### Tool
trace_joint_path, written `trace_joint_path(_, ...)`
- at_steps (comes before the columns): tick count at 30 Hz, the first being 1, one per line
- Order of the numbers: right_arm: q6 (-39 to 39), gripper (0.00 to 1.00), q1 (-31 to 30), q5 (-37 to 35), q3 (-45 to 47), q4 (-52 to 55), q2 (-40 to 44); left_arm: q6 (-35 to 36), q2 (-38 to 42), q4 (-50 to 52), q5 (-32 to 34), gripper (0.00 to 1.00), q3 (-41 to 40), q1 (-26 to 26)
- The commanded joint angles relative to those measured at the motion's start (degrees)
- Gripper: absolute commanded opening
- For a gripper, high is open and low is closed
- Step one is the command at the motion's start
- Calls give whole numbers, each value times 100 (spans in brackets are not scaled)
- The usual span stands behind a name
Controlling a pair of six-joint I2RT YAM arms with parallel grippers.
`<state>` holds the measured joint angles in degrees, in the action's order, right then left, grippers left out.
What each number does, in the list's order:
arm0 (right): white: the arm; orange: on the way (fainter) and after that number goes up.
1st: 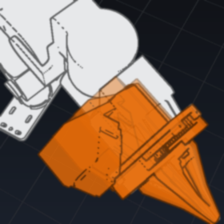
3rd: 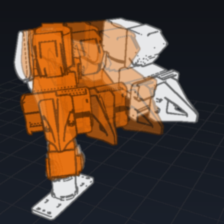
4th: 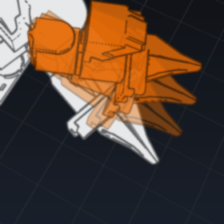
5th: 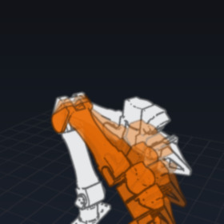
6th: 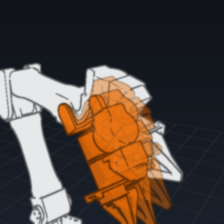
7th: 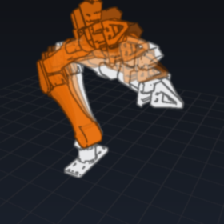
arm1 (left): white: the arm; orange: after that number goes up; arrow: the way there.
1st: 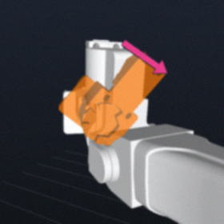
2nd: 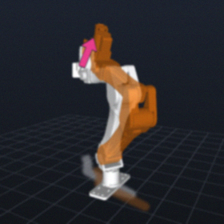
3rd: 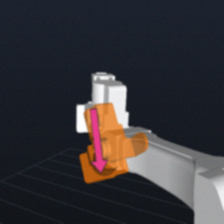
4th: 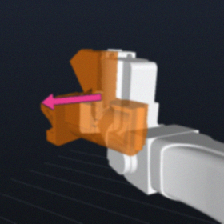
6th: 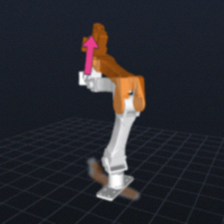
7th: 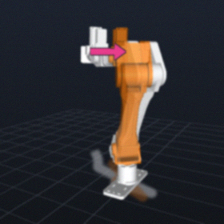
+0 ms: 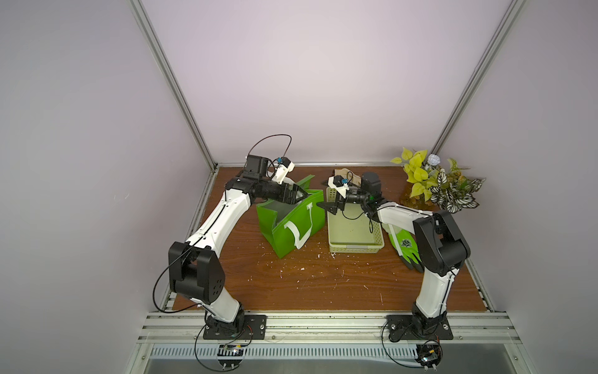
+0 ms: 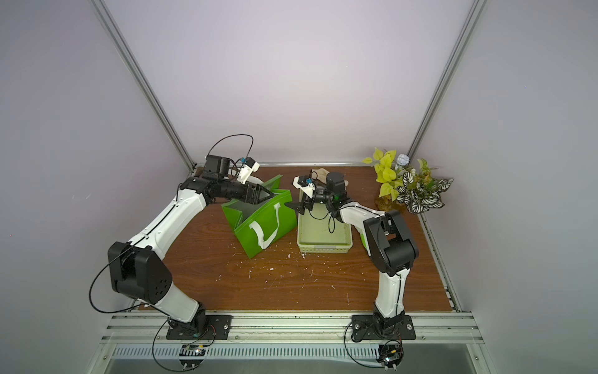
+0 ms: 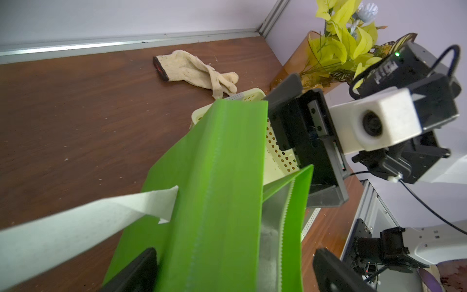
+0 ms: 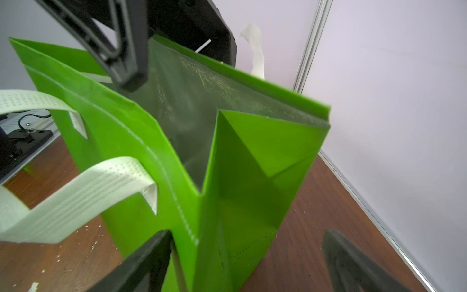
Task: Place the ice pack in the delivery bag
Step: Close the delivery bag at the center of the board.
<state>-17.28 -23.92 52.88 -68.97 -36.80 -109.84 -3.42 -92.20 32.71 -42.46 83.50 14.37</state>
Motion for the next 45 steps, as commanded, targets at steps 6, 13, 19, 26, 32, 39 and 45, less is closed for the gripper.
trace_joint_path(6, 354, 99, -45, 324, -512, -503, -231, 37, -178, 3, -192, 98, 285, 246)
trace_joint_path(13, 420, 99, -126, 726, -855, -547, -442, 70, -186, -1, -397, 98, 285, 242)
trace_joint_path(19, 592, 88, -198, 1112, -1200, -590, -706, 143, -139, -1, -498, 98, 273, 247)
trace_joint_path(26, 618, 62, -219, 1339, -1271, -479, -738, 182, -106, -1, -324, 98, 261, 242)
trace_joint_path(32, 332, 30, -209, 1278, -1128, -187, -603, 125, 78, 7, -105, 98, 379, 125)
trace_joint_path(39, 320, 1, -209, 1138, -1180, -127, -579, 12, 455, 280, 4, 98, 844, -460)
trace_joint_path(45, 229, 0, -201, 1011, -1180, -5, -531, -8, 1275, 500, 1078, 98, 727, -868)
